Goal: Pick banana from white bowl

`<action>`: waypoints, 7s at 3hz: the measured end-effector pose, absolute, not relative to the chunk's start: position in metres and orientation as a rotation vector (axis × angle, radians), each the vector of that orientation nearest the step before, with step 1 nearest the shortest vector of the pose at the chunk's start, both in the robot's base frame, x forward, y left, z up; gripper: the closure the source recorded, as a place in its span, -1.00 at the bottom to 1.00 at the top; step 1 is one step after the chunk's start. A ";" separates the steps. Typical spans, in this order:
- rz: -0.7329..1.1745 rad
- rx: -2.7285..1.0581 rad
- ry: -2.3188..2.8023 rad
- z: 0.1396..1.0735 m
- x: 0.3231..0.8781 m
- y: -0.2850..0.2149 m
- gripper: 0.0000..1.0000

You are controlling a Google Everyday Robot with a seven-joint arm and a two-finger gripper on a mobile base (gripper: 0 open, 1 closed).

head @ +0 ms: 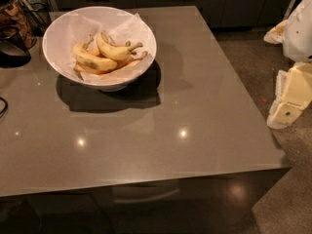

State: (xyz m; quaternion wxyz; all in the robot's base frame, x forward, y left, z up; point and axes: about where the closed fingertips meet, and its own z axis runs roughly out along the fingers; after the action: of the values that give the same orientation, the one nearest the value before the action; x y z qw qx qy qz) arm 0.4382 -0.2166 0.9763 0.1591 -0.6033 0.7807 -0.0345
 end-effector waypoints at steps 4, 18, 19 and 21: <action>-0.220 -1.743 2.217 1.011 0.480 -0.179 -1.00; 0.077 -1.974 2.048 0.980 0.599 0.085 -0.66; 0.073 -1.970 2.076 0.973 0.606 0.088 -0.62; 0.124 -1.934 2.150 0.954 0.621 0.080 -0.48</action>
Offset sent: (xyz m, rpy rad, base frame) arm 0.0319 0.0373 0.0229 -0.1175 0.0264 -0.0153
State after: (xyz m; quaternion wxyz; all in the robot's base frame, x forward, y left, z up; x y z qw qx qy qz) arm 0.6206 0.0803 0.9544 0.1229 -0.6631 0.7372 0.0424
